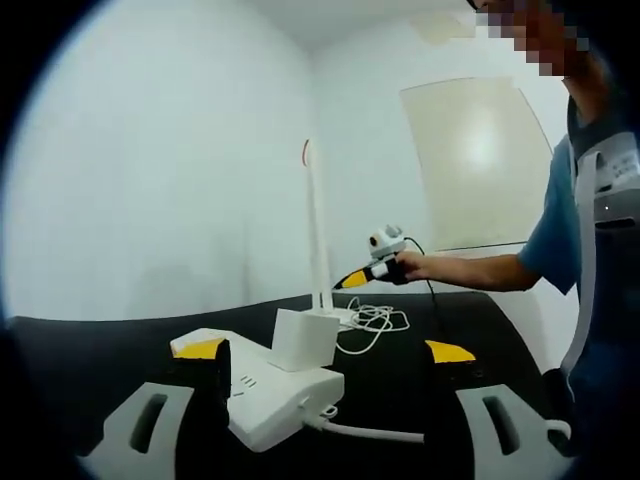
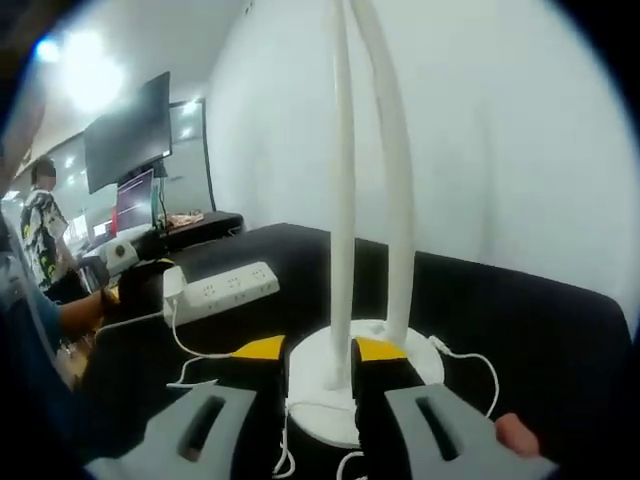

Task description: Insert the desk lamp plug into the socket, turn on the power strip switch, turn on the lamp switch, then turn off the lamp switch, turn off the power strip switch, and remove the plug from the socket.

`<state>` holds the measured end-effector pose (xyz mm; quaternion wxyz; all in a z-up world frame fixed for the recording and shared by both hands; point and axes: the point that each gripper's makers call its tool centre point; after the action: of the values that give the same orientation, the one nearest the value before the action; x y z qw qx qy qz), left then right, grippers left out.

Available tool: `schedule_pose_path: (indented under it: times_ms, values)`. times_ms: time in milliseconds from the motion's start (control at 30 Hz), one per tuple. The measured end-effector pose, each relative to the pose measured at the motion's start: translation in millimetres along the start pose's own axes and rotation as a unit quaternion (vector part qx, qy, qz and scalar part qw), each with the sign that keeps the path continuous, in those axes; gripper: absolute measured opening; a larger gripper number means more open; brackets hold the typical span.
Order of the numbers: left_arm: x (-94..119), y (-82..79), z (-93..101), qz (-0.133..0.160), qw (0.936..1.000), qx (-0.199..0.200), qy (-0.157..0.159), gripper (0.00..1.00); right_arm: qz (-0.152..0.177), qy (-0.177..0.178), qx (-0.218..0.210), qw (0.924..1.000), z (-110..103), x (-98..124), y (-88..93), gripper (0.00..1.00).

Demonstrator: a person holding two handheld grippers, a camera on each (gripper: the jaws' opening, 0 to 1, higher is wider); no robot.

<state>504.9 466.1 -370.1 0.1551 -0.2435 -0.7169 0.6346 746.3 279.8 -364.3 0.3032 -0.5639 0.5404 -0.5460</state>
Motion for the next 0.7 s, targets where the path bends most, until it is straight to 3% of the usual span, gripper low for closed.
schedule_pose_path:
  times_ms: [367,700]
  values:
    - [-0.1,-0.6,2.2,0.001,1.0000,-0.002,0.006,0.74,-0.011,-0.001,-0.005,0.9999,9.3,-13.6,6.8,0.26]
    - [-0.2,0.2,4.9,-0.002,1.0000,-0.004,0.009,0.72,-0.008,-0.029,-0.023,0.9993,7.8,-29.8,8.9,0.24]
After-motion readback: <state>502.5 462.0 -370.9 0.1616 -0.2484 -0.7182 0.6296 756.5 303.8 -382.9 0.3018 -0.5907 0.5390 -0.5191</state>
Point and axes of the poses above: the point that each gripper's makers call its tool centre point, and the gripper's own axes: x roughly backward along the fingers, z roughly to its right, y roughly out of its underside, and after that the axes turned 7 degrees about -x, right-handed
